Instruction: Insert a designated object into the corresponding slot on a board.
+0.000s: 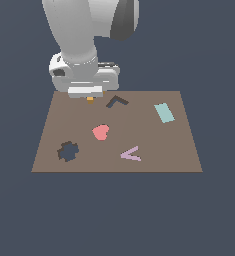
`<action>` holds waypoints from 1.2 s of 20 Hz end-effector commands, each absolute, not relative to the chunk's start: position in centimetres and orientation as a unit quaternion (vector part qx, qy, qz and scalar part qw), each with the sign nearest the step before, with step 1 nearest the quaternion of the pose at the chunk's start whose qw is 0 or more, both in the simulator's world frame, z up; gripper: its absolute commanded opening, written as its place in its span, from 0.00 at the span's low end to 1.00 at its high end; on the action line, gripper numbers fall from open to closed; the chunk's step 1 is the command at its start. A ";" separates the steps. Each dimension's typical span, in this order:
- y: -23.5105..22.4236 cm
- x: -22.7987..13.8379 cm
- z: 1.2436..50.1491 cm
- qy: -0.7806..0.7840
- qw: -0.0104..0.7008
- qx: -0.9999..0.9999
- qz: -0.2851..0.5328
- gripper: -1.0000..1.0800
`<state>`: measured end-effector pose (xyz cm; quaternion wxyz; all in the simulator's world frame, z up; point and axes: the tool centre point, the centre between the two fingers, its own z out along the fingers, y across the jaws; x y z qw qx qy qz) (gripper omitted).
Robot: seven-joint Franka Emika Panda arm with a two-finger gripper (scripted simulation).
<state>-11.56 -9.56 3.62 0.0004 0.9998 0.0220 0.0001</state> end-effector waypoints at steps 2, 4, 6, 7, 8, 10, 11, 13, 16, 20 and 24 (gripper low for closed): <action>-8.2 -11.7 3.7 -0.030 0.001 1.000 0.000 0.00; -7.3 -11.7 3.8 -0.063 0.001 0.998 0.000 0.00; -6.5 -11.7 3.8 -0.094 0.001 0.996 0.000 0.00; -6.1 -11.6 3.8 -0.108 0.001 0.994 0.000 0.00; -5.7 -11.6 3.8 -0.122 0.001 0.992 0.000 0.00; -5.0 -11.5 3.9 -0.149 0.001 0.989 0.000 0.00; -4.7 -11.4 3.9 -0.161 0.001 0.987 0.000 0.00; -4.1 -11.2 3.9 -0.183 0.001 0.983 0.000 0.00; -3.3 -11.0 4.0 -0.213 0.001 0.977 0.000 0.00; -2.5 -10.6 4.0 -0.244 0.001 0.970 0.000 0.00; -2.0 -10.3 4.0 -0.266 0.001 0.964 0.000 0.00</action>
